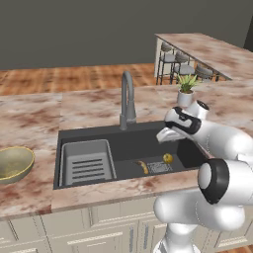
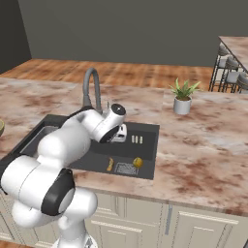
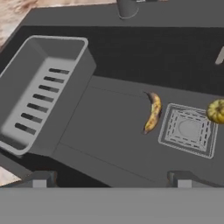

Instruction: Remove the squash and banana from the sink. Then move the bowl and cup from the counter to the sink for washing.

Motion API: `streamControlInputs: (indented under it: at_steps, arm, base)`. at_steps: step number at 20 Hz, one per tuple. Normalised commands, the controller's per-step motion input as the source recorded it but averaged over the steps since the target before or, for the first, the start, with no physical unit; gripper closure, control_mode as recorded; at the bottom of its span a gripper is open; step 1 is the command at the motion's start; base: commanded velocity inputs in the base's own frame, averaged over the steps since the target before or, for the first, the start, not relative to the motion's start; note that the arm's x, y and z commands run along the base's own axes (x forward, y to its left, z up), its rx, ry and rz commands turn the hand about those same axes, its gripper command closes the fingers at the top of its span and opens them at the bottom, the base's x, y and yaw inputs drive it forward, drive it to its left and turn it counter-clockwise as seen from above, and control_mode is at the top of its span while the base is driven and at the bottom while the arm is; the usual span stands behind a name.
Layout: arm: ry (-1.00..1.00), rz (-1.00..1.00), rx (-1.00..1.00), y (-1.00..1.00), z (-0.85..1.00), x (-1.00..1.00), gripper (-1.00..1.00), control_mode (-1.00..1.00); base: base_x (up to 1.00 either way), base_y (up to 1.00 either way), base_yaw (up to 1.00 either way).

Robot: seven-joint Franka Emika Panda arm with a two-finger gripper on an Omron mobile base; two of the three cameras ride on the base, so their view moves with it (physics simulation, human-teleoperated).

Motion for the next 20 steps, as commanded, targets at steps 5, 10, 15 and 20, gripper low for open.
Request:
streamControlInputs:
  at_steps: [5, 10, 15, 20]
  arm:
    - [0.00, 0.00, 0.00, 0.03, -0.24, 0.16, -1.00, -1.00]
    - [0.00, -0.01, 0.00, 0.03, -0.24, 0.10, -1.00, -1.00]
    - [0.02, -0.06, -0.03, 0.04, -0.22, 0.12, -1.00, -1.00]
    - [0.04, -0.10, -0.03, 0.04, -0.23, 0.09, -1.00, -1.00]
  base:
    - [0.00, 0.00, 0.00]
    - [0.00, 0.00, 0.00]
    - [0.00, 0.00, 0.00]
    - [0.00, 0.00, 0.00]
